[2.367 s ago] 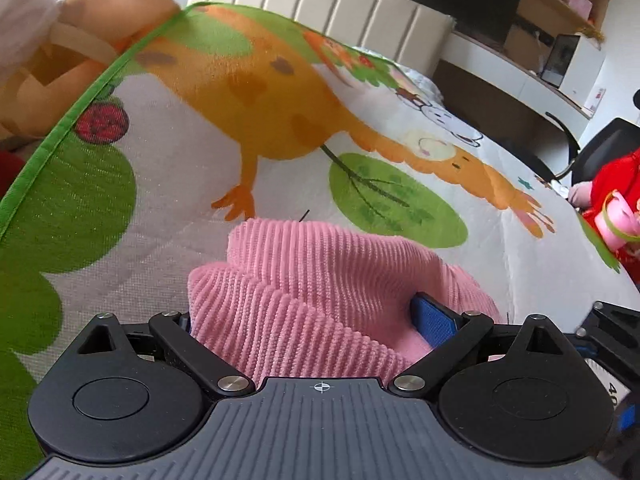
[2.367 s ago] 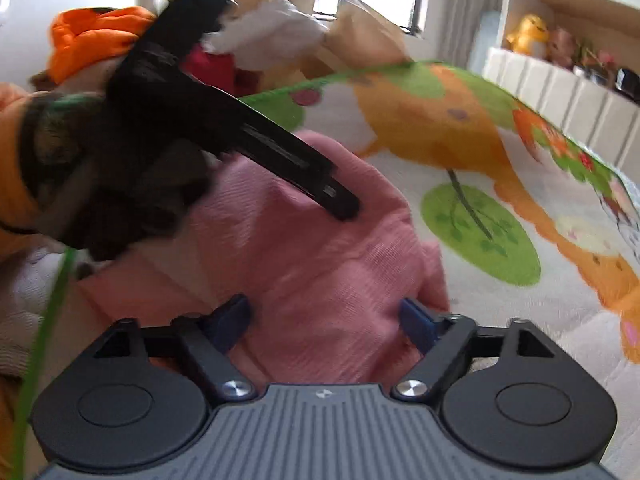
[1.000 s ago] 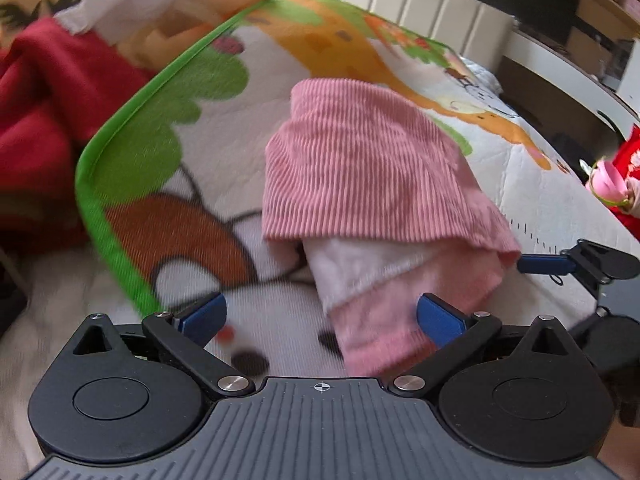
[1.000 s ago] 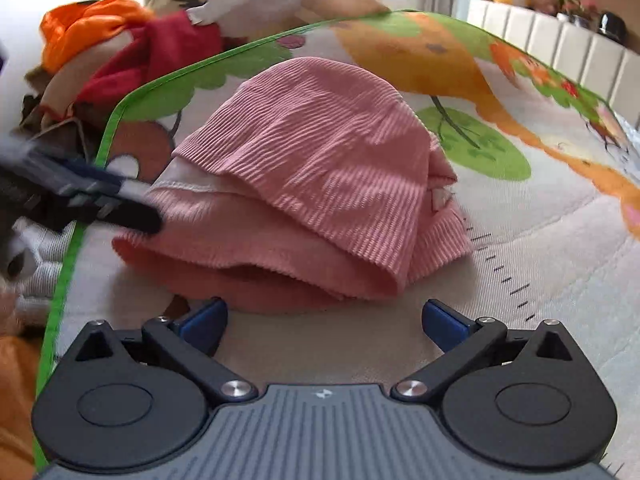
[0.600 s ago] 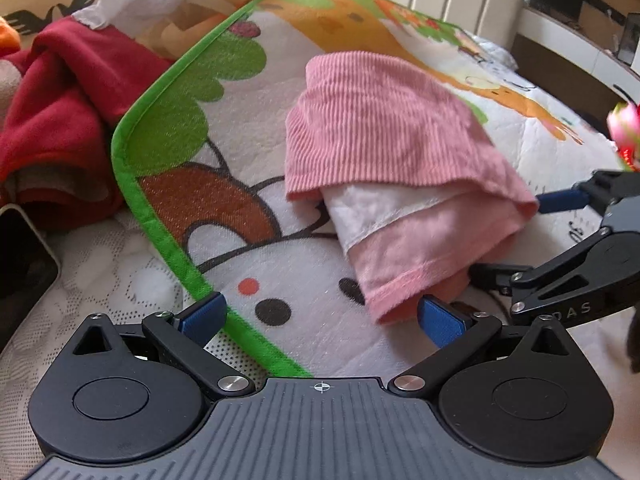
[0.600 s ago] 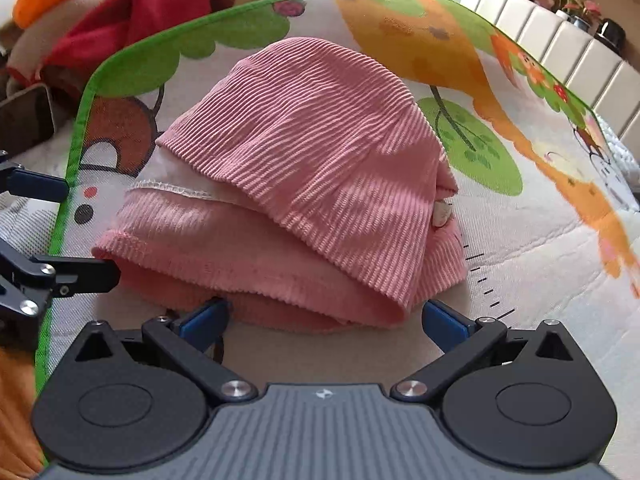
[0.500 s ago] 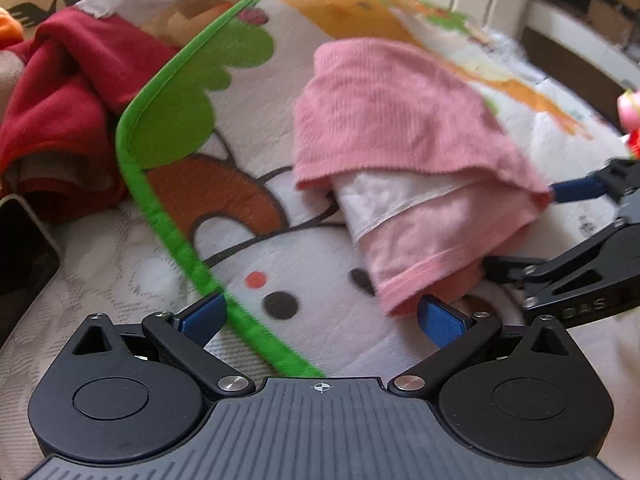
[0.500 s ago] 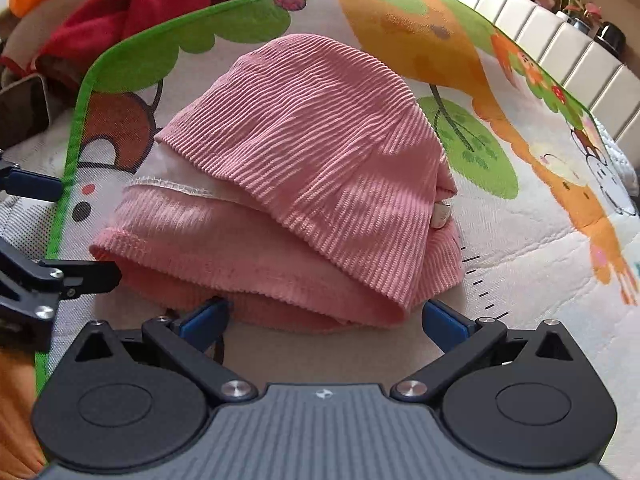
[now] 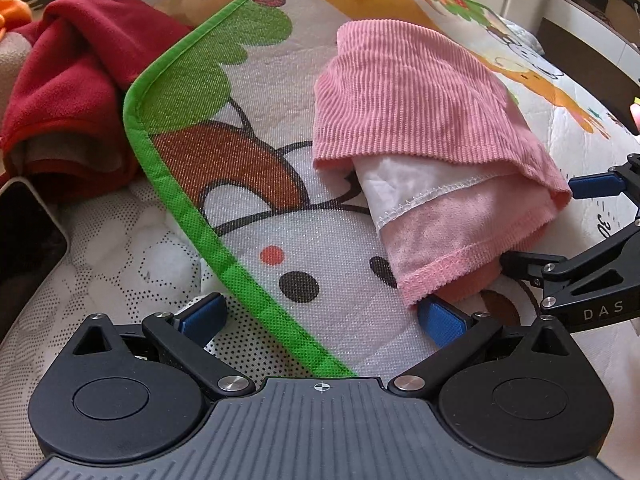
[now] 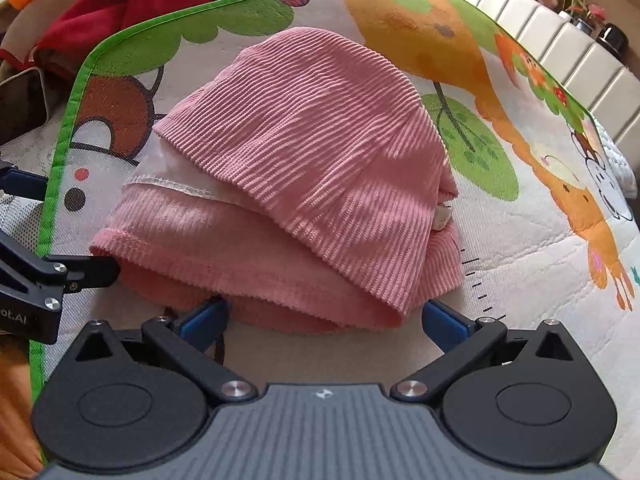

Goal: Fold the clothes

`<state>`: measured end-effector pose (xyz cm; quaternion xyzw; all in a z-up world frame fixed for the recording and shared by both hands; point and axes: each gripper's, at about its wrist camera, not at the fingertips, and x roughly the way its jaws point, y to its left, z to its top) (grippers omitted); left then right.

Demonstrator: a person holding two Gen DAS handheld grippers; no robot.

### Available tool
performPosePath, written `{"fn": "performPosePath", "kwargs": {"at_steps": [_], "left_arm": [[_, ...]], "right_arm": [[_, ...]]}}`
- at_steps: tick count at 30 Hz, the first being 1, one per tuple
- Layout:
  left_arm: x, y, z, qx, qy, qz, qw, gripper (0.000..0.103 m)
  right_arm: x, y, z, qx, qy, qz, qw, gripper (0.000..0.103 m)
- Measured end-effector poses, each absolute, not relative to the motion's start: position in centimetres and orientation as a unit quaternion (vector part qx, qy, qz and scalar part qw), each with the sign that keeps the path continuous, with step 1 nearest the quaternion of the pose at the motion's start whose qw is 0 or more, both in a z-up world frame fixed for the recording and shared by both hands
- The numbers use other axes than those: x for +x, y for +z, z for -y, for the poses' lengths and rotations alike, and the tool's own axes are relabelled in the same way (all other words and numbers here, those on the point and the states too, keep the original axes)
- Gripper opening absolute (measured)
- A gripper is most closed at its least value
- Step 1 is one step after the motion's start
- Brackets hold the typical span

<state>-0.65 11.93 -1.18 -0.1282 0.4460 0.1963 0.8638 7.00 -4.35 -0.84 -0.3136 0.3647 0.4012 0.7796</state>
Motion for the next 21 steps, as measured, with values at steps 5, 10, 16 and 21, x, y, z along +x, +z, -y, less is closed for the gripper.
{"fn": "performPosePath", "kwargs": {"at_steps": [5,10,16,21], "left_arm": [[-0.70,-1.24,-11.89,-0.127,0.197,-0.445,0.864,0.103],[-0.61,-1.34,-11.75,-0.124,0.198,-0.442,0.866,0.103],[-0.74,-1.37,-11.51,-0.117,0.197,-0.437,0.870,0.103],[-0.71,-1.49,-11.61,-0.122,0.195,-0.434,0.871,0.103]], "right_arm": [[7.04,-0.87,4.39,-0.314,0.401,-0.363,0.780,0.103],[6.95,-0.90,4.43,-0.313,0.400,-0.360,0.782,0.103],[6.30,-0.97,4.36,-0.321,0.393,-0.348,0.788,0.103],[6.52,-0.96,4.51,-0.315,0.395,-0.352,0.787,0.103]]}}
